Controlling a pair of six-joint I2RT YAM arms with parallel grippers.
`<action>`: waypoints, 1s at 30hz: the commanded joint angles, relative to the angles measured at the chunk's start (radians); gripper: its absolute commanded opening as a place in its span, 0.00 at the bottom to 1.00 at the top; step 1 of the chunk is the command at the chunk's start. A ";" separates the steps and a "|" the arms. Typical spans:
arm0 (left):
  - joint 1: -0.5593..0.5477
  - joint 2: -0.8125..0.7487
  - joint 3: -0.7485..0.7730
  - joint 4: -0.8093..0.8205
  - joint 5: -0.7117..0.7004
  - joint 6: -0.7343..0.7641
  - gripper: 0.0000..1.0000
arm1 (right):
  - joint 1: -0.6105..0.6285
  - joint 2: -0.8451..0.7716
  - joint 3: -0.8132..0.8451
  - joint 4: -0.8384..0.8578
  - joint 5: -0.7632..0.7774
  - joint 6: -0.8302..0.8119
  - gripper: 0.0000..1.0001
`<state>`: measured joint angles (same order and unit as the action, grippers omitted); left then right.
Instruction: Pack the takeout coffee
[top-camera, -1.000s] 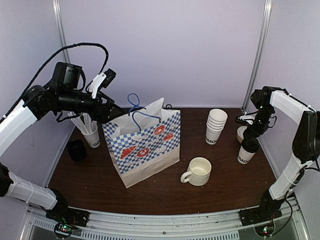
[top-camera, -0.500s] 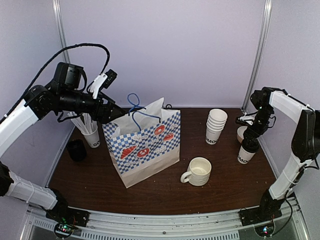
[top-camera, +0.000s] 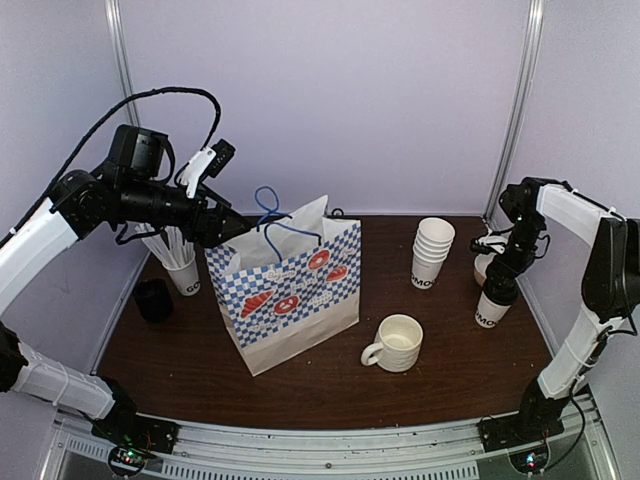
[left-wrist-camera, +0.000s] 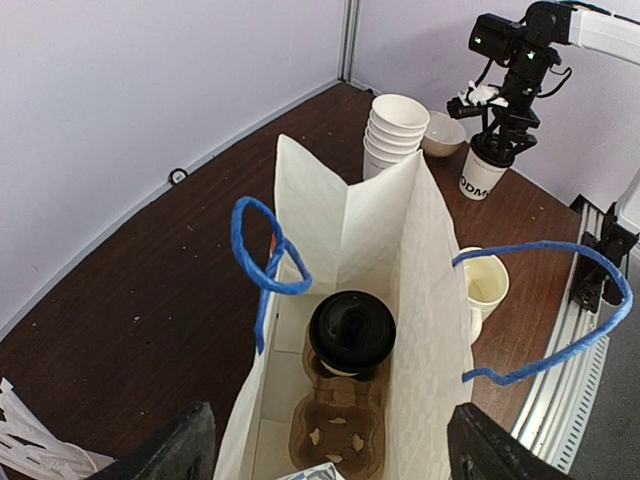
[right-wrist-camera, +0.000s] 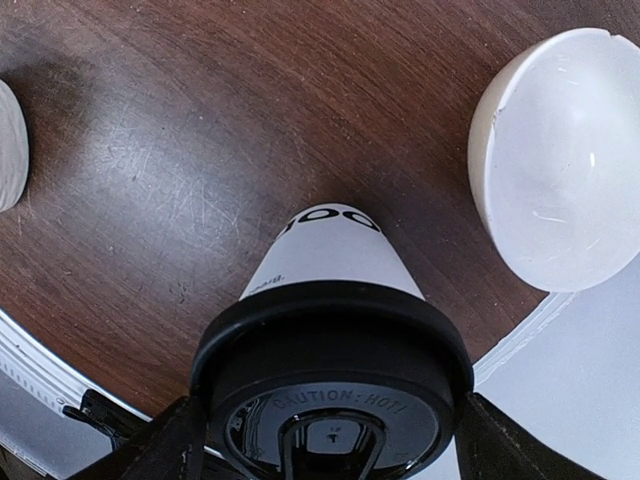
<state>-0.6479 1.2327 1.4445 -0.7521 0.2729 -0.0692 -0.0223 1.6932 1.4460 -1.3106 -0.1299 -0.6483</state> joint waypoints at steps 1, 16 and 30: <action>-0.004 0.003 -0.012 0.046 0.012 0.000 0.84 | -0.008 0.013 -0.032 0.011 0.025 -0.004 0.86; -0.003 0.108 0.173 -0.152 -0.028 0.050 0.85 | -0.002 -0.176 0.093 -0.136 -0.100 0.020 0.75; 0.024 0.304 0.446 -0.522 -0.143 -0.023 0.85 | 0.118 -0.289 0.361 -0.171 -0.321 0.065 0.74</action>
<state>-0.6388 1.4891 1.8259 -1.1416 0.1673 -0.0460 0.0574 1.4284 1.6882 -1.4815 -0.3401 -0.6212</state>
